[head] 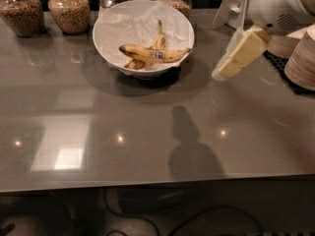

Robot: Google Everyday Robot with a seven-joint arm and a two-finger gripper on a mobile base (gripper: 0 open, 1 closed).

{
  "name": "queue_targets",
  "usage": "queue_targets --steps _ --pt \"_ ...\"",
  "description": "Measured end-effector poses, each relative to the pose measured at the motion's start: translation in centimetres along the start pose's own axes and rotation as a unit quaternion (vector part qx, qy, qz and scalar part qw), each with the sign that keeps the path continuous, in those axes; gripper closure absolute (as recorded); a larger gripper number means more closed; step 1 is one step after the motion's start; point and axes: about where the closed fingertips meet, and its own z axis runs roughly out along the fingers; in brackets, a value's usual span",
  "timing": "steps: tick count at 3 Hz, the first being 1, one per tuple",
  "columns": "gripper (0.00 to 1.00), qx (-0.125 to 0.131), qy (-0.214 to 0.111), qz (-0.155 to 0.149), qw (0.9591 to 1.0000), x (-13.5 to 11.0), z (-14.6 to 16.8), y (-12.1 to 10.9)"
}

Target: Pick banana from white bowl

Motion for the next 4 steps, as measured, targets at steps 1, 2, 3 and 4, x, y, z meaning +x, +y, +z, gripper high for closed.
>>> queue_targets --steps 1,2,3,4 --pt "0.0 0.035 -0.023 -0.035 0.9985 -3.9 3.9 -1.9" --pt "0.0 0.061 -0.016 -0.055 0.9965 -4.3 4.3 -3.2" --pt "0.0 0.059 -0.016 -0.054 0.9966 -4.4 4.3 -3.1" --pt "0.0 0.071 -0.023 -0.071 0.9947 -4.6 5.7 -4.2"
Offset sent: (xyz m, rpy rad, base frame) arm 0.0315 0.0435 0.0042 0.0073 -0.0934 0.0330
